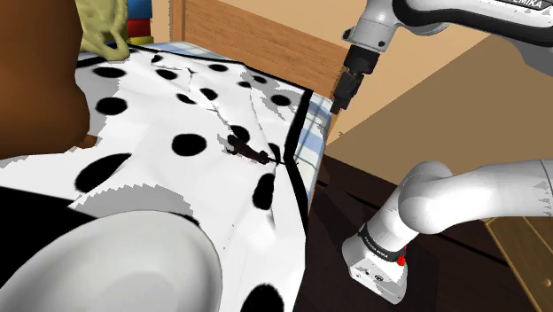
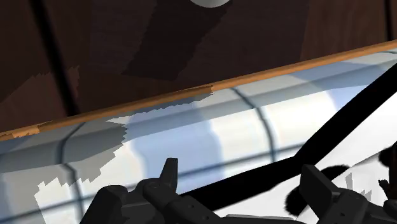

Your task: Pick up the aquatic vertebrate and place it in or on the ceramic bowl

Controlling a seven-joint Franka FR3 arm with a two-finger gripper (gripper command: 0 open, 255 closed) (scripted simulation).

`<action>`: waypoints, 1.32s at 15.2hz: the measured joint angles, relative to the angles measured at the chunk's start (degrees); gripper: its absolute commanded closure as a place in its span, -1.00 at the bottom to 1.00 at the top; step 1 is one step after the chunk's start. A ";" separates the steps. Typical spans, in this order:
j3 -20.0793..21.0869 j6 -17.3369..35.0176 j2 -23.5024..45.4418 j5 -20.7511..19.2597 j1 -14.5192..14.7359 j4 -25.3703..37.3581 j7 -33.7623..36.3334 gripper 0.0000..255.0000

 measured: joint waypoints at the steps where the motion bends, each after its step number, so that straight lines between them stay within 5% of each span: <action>1: 0.00 0.00 0.00 0.00 0.00 0.00 0.00 -1.00; 12: 12.40 10.75 7.88 4.29 6.60 1.30 6.40 -1.00; 20: 21.98 18.54 17.27 3.67 9.96 5.74 11.73 -1.00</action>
